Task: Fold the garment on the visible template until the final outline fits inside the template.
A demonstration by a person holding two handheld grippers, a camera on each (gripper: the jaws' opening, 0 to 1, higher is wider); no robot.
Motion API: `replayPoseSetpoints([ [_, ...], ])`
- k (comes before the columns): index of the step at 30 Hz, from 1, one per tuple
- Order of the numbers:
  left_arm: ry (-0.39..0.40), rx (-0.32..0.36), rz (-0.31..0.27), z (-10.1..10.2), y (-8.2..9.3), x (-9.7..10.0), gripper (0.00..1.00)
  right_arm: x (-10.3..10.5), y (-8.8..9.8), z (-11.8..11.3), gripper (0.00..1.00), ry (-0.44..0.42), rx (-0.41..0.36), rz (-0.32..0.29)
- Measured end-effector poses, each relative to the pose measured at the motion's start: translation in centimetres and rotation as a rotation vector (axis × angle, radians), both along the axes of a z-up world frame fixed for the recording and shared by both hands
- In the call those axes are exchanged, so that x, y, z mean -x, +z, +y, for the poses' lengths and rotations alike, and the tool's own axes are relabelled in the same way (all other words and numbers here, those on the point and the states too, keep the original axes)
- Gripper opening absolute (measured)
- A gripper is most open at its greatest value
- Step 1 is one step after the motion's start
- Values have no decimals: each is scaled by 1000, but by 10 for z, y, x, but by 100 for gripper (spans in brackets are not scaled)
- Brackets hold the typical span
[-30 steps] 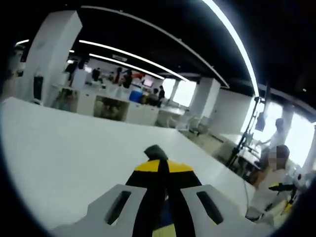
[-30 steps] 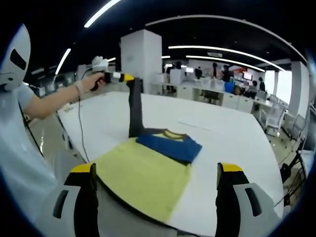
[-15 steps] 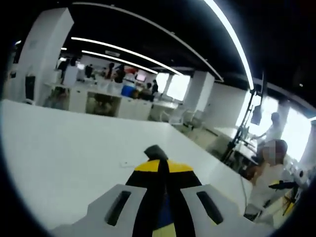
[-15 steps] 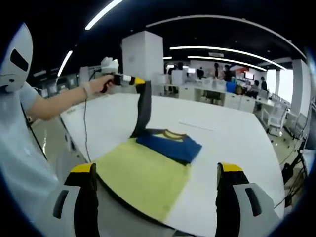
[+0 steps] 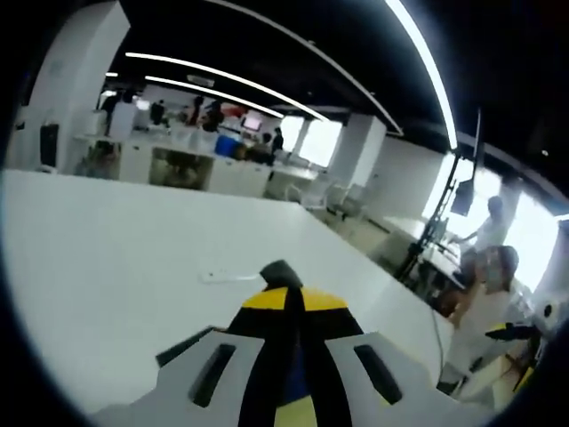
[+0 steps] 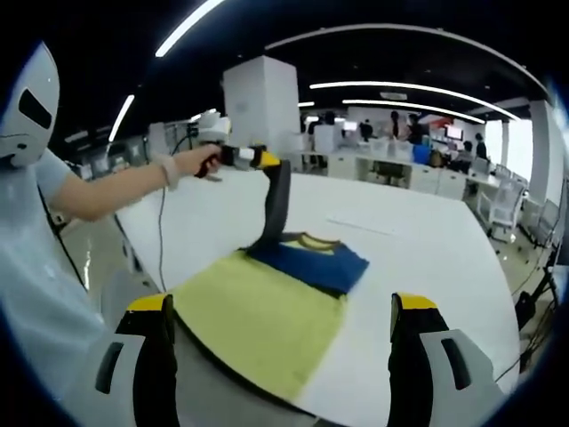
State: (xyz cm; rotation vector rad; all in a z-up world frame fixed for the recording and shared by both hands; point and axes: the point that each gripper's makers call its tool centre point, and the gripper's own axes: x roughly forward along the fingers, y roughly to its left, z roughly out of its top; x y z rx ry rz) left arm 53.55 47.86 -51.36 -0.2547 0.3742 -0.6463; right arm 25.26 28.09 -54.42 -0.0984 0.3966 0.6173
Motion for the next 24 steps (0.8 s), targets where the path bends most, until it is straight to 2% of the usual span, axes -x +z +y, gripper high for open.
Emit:
replayPoseSetpoints([
  [17, -26, -52, 133, -34, -66, -1, 0, 2, -9, -9, 100, -37, -9, 22],
  [24, -33, -53, 189, -46, -90, -1, 0, 3, -14, -8, 100, -41, -15, 32],
])
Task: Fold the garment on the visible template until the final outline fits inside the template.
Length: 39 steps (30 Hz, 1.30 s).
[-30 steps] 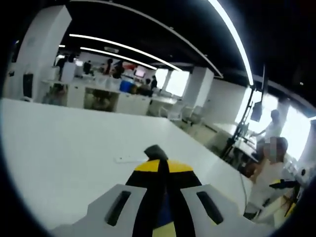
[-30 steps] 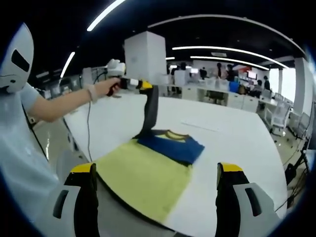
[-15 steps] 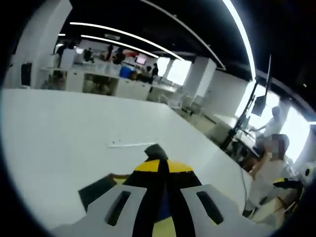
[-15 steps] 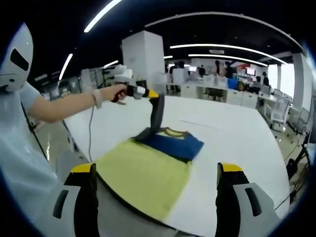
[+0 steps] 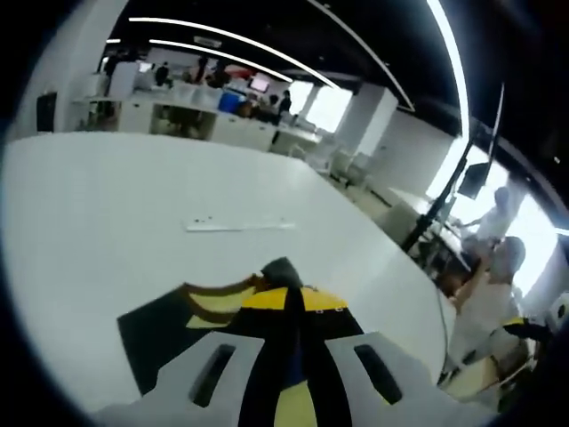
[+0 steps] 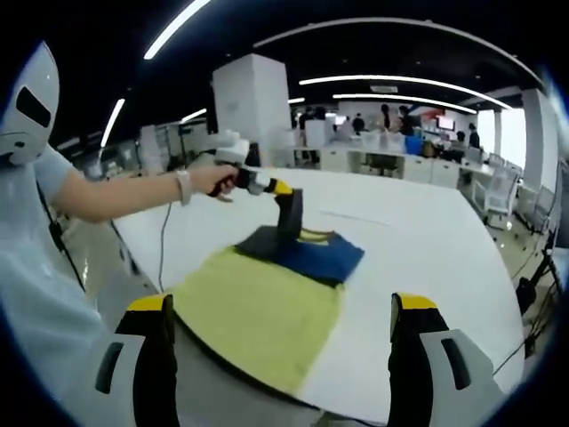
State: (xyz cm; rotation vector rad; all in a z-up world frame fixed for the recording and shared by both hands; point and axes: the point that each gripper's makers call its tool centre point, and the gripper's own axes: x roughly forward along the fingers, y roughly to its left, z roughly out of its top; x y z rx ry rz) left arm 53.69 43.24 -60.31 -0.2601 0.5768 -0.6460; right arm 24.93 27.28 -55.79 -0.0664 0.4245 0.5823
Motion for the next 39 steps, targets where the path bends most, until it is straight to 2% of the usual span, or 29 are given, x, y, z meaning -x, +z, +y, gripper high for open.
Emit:
replayPoseSetpoints([
  [8, -20, -35, 70, -14, -31, -2, 0, 2, -6, -3, 100, -19, -15, 16],
  [21, -55, -57, 169, -44, -65, 1, 0, 1, -11, -9, 100, -48, -27, 26],
  [25, -77, -74, 178, -53, -72, 6, 0, 2, -12, -10, 100, -54, -34, 30],
  [29, -98, -77, 213, -62, -80, 11, 0, 3, -14, -11, 100, -58, -37, 35],
  [33, -107, -61, 235, -72, -83, 15, 0, 3, -14, -14, 100, -66, -37, 33],
  [39, -124, -71, 247, -84, -89, 17, 0, 3, -13, -18, 100, -71, -35, 30],
])
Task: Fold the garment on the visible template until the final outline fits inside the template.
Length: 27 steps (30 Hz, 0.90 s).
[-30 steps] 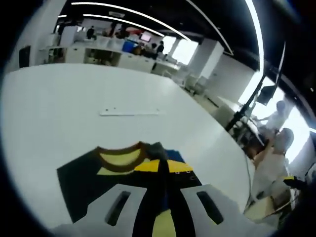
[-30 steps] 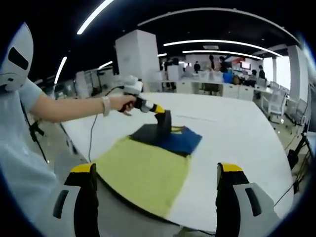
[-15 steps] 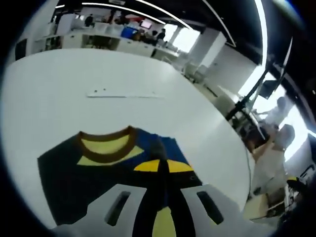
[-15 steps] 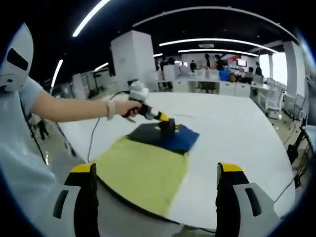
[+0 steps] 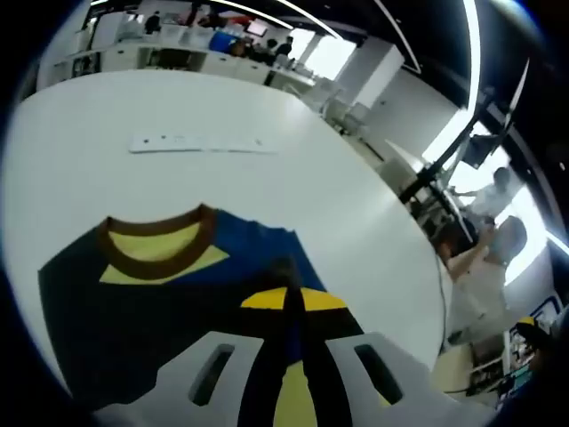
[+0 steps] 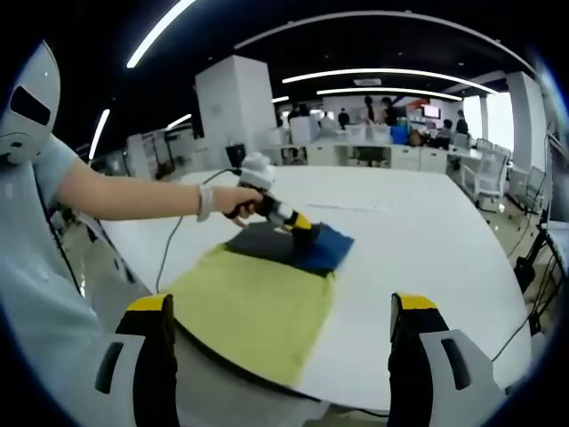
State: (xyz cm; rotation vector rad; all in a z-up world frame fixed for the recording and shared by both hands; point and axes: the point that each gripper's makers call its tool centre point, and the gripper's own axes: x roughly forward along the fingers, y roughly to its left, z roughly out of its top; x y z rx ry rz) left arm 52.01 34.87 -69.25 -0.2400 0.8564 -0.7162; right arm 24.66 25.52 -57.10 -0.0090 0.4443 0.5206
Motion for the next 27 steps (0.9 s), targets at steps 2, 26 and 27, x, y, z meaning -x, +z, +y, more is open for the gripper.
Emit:
replayPoseSetpoints([
  [2, 5, -2, 7, -1, -3, -1, 0, 1, 0, 0, 100, 0, 1, 2],
  [26, -70, -67, 9, -37, -28, 15, 5, 3, -7, -1, 100, -14, -14, 19],
  [27, -72, -63, 12, -38, -28, 15, 5, 3, -7, -2, 100, -16, -16, 18],
])
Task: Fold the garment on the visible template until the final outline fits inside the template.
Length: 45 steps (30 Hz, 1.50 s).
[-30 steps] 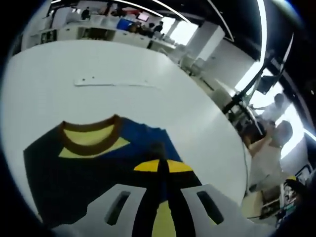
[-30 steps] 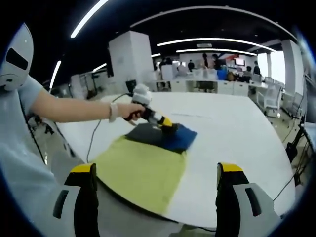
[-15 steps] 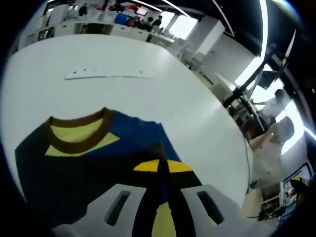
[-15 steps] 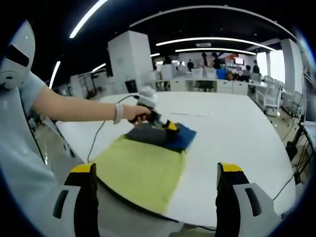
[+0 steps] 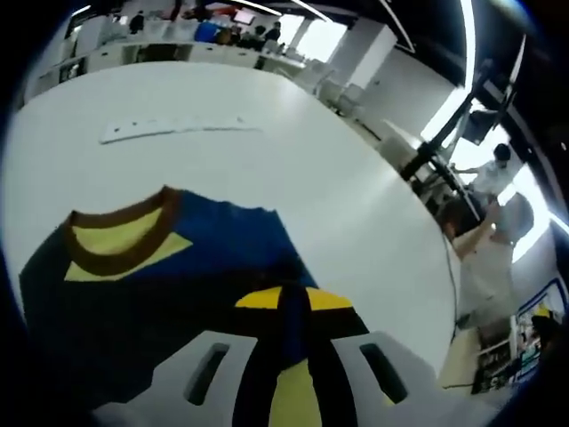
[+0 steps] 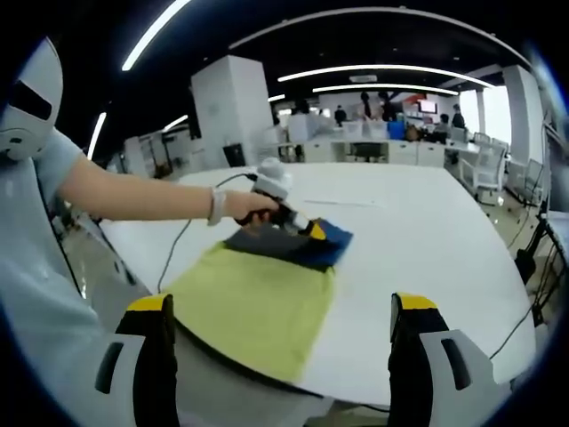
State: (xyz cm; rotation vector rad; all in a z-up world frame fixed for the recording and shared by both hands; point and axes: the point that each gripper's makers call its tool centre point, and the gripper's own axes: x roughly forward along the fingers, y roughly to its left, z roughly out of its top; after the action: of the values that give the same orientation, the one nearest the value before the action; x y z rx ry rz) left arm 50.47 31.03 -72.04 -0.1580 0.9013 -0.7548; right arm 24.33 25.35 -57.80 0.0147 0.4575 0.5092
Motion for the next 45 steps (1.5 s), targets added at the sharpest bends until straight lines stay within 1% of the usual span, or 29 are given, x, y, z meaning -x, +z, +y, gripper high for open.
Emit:
replayPoseSetpoints([
  [4, -2, 3, -6, -1, 1, 1, 5, 0, -1, -2, 100, -5, -2, 1],
  [9, -13, 40, -11, -7, 13, 0, 2, 0, -2, -1, 100, -3, -4, 2],
  [10, -16, 41, -22, -8, 15, -2, 1, -1, -2, -1, 100, -2, -5, 2],
  [11, -10, 38, -53, -7, 19, -6, 1, -1, -2, -1, 100, 0, -6, 2],
  [12, 3, 39, -66, -5, 22, -10, 1, -1, -2, 0, 100, 1, -7, 1],
  [14, 17, 50, -77, -3, 28, -15, 2, -1, -1, 0, 100, 4, -8, -1],
  [16, 21, 44, -87, 2, 30, -19, 2, -1, -2, 0, 100, 3, -9, 0],
  [20, 39, 36, -96, 10, 31, -23, 2, -1, -4, -1, 100, 2, -8, 5],
  [24, 27, 18, -82, 15, 23, -18, 2, -2, -4, 1, 100, 10, -7, 7],
  [27, 26, 22, -87, 16, 24, -16, 2, -2, -4, 2, 100, 14, -8, 7],
  [29, 23, 21, -89, 17, 25, -16, 4, -3, -4, 3, 100, 18, -6, 8],
  [31, 14, -8, -113, 20, 25, -18, 5, -3, -4, 3, 100, 20, -3, 9],
  [33, 8, -13, -119, 21, 26, -18, 7, -3, -3, 4, 100, 23, -3, 8],
  [35, 3, -22, -130, 22, 26, -19, 10, -4, -3, 4, 100, 22, -3, 7],
  [38, -31, -66, -171, 25, 27, -18, 16, -3, -4, 5, 100, 28, 0, 11],
  [41, -53, -78, -178, 25, 28, -15, 20, -2, -4, 6, 100, 31, 2, 12],
  [44, -77, -95, -198, 26, 30, -12, 23, -4, -3, 6, 100, 30, 2, 6],
  [45, -97, -110, -212, 28, 31, -10, 24, -4, -2, 6, 100, 30, 3, 4],
])
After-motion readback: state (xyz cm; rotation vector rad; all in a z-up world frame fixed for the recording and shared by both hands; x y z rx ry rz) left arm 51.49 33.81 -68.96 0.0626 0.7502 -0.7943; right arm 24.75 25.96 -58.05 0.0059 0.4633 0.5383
